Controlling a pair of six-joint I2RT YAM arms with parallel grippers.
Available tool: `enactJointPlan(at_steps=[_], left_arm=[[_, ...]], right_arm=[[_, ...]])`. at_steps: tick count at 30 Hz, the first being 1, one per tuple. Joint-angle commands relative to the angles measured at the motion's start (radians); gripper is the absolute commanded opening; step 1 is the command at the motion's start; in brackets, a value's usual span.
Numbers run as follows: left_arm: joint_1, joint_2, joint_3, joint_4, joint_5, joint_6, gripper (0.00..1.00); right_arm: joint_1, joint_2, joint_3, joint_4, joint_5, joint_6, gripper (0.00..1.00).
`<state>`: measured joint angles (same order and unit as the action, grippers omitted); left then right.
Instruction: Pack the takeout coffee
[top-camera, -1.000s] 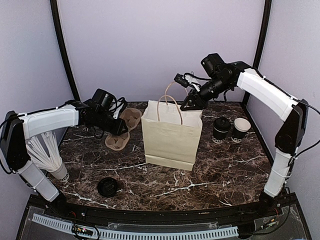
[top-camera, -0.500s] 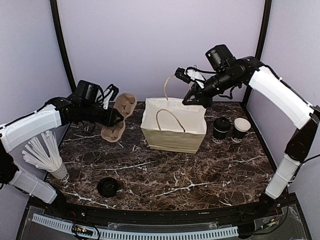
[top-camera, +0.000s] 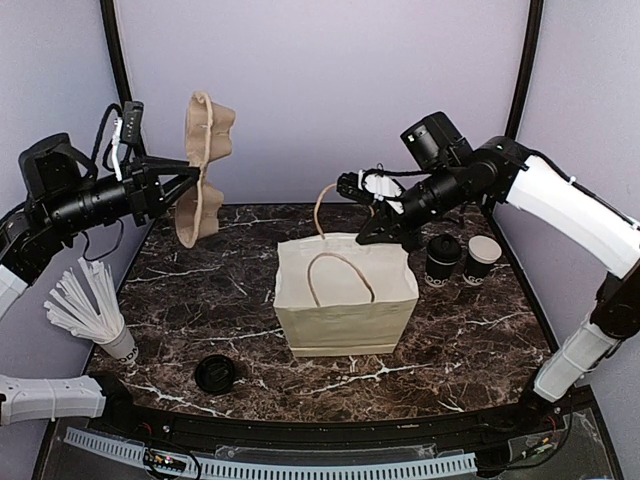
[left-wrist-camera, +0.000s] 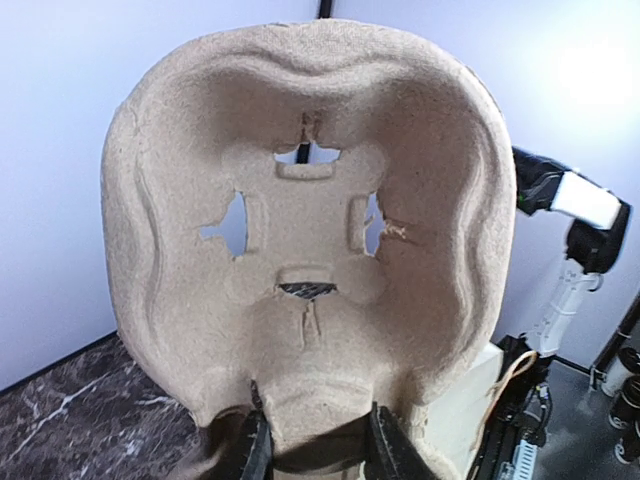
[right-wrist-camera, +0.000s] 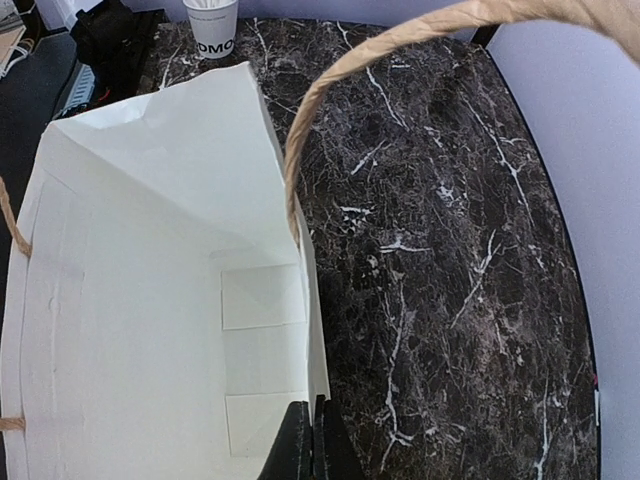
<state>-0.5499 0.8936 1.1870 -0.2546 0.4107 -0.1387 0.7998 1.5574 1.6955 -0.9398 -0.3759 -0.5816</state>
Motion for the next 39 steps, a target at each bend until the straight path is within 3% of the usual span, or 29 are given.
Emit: enactJointPlan(at_steps=[1, 8, 14, 22, 26, 32, 39], left_arm=[[-0.022, -0.054, -0.026, 0.132, 0.164, -0.021, 0.27], [-0.097, 0.023, 0.007, 0.193, 0.244, -0.042, 0.26], [-0.214, 0.195, 0.136, 0.108, 0.216, 0.099, 0.26], [-0.287, 0.362, 0.245, 0.053, 0.218, 0.22, 0.25], [-0.299, 0.366, 0.217, 0.086, 0.217, 0.232, 0.25], [-0.299, 0.407, 0.208, 0.105, 0.21, 0.265, 0.25], [-0.299, 0.489, 0.298, 0.071, 0.204, 0.305, 0.24]], right_arm=[[0.011, 0.008, 0.017, 0.01, -0.098, 0.008, 0.0], [0.011, 0.022, 0.013, -0.013, -0.163, 0.012, 0.0], [0.01, 0.029, 0.022, -0.013, -0.149, 0.022, 0.0], [0.009, 0.056, 0.039, -0.025, -0.169, 0.027, 0.0], [-0.003, 0.066, 0.062, -0.034, -0.183, 0.036, 0.25], [-0.035, 0.07, 0.101, -0.052, -0.192, 0.041, 0.42], [-0.094, 0.002, 0.079, -0.044, -0.18, 0.042, 0.62]])
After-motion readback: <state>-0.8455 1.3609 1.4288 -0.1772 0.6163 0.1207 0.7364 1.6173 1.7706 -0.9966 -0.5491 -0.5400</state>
